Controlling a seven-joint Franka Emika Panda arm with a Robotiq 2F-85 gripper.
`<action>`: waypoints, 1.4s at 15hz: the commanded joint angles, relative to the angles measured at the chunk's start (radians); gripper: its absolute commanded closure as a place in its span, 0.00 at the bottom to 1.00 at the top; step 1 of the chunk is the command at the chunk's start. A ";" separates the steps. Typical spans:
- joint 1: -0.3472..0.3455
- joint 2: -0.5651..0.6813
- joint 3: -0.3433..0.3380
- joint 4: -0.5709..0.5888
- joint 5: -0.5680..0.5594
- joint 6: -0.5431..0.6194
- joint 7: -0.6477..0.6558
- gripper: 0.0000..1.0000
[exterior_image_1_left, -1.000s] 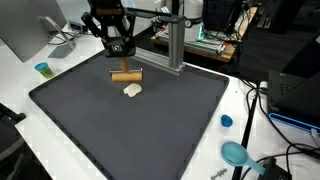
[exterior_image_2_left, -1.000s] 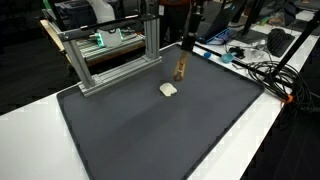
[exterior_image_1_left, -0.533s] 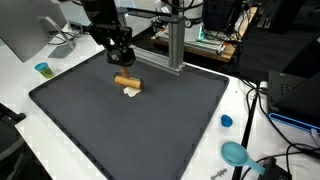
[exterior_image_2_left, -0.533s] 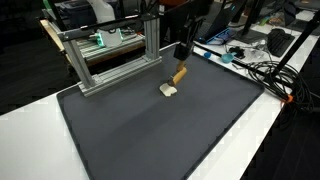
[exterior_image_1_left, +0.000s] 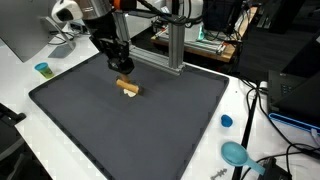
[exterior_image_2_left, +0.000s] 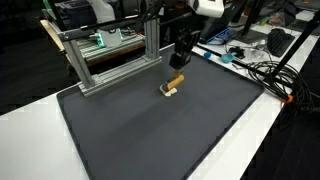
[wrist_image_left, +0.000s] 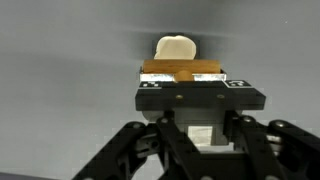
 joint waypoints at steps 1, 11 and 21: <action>-0.001 0.037 -0.005 0.028 0.007 -0.018 -0.030 0.78; -0.048 0.120 0.003 0.088 0.060 -0.101 -0.150 0.78; -0.041 0.165 0.000 0.107 0.054 -0.179 -0.155 0.78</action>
